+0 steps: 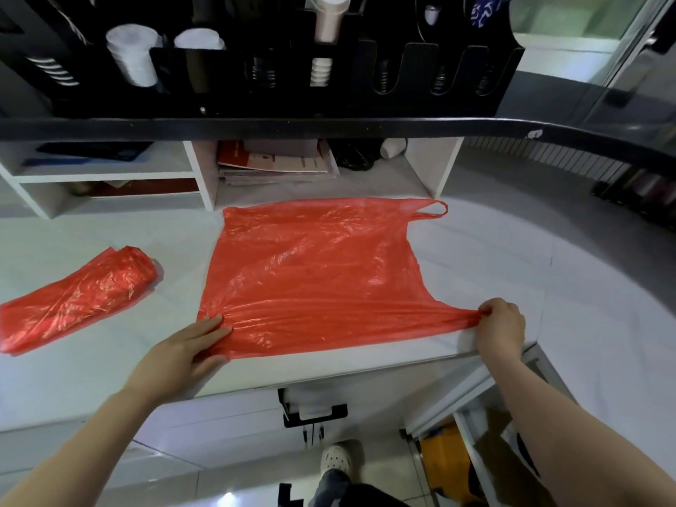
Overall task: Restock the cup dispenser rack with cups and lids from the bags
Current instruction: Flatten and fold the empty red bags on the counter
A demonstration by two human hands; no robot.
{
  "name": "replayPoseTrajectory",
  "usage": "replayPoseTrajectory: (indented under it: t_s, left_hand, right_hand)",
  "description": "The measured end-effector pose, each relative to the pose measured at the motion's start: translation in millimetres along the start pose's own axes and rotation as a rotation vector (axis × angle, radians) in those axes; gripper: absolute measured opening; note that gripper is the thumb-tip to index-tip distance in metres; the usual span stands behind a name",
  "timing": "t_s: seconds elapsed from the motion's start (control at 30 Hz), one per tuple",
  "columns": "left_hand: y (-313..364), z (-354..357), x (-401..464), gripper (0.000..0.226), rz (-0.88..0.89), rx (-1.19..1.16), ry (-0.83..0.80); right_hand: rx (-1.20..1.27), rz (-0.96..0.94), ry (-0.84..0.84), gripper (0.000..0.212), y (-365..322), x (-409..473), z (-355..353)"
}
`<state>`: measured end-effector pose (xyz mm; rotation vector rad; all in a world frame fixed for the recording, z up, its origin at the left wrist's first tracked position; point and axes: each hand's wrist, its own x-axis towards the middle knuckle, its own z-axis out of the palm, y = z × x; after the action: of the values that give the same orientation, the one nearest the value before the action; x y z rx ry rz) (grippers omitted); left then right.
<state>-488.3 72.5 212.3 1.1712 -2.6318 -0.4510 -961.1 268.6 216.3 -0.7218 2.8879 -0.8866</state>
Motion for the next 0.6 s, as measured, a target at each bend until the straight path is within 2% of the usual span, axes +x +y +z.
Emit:
replayPoseTrajectory:
  t_s: [0.13, 0.2, 0.3, 0.43, 0.6]
  left_hand:
    - [-8.0, -6.2, 3.6, 0.068, 0.011, -0.05, -0.214]
    - [-7.6, -7.6, 0.9, 0.062, -0.016, -0.069, -0.185]
    - [-2.5, -5.3, -5.3, 0.059, -0.069, -0.089, -0.031]
    - [1.5, 2.4, -12.1, 0.052, -0.05, -0.094, 0.039]
    - [1.0, 0.5, -12.2, 0.057, -0.098, -0.136, -0.009]
  right_hand:
    - [-0.022, -0.019, -0.055, 0.043, 0.5, -3.4, -4.6]
    - [-0.026, -0.037, -0.069, 0.041, -1.8, -9.4, -5.4]
    - [-0.067, -0.101, -0.094, 0.048, -6.1, -23.8, -4.0]
    - [-0.233, -0.402, -0.113, 0.063, -21.5, -42.1, 3.0]
    - [-0.338, -0.765, -0.264, 0.063, -45.0, -53.5, 16.4]
